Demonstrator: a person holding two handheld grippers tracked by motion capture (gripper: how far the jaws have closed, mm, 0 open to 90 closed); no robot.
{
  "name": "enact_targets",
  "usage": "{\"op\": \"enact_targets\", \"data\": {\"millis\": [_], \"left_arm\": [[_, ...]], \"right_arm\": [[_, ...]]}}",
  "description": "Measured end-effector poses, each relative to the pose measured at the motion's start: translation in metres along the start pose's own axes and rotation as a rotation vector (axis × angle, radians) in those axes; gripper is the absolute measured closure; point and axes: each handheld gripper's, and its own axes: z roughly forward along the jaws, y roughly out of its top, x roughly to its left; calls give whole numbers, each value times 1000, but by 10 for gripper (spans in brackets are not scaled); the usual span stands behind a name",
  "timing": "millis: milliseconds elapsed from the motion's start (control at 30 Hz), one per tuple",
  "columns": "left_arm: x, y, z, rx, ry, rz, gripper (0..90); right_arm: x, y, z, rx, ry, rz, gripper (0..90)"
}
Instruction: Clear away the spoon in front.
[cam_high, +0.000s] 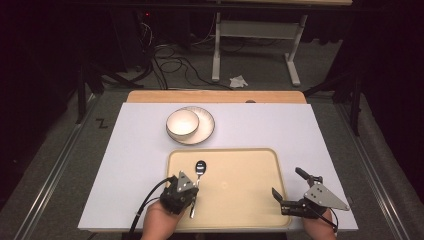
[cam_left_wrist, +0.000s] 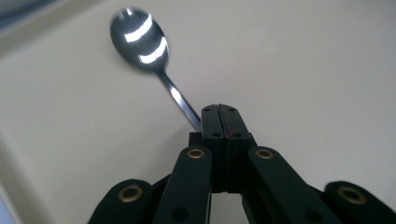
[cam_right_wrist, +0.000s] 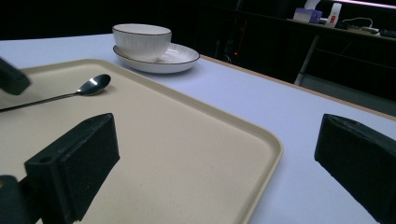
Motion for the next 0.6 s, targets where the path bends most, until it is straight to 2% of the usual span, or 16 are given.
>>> {"op": "enact_targets", "data": {"millis": [67,100,167,233,400,433,600], "left_arm": [[2,12,13,15,3,-6,899],[2,12,13,15,3,-6,900],[4,22,26,41,30,-4,900],[11,24,34,66,46,-25,900],[20,20,32,69,65,-45,900],[26,17,29,70,68,-66,900],[35,11,23,70,75,-89,900]], "right_arm": [[0,0,0,0,-1,8,5],[0,0,0,0,-1,8,5],[0,0,0,4,-5,7,5],[-1,0,-1,-4,-7,10,5],[-3,-1,-2,-10,-4,8,5],[-3,0,-2,-10,-3,8,5],[-1,0,-1,-6,0,3,5]]}}
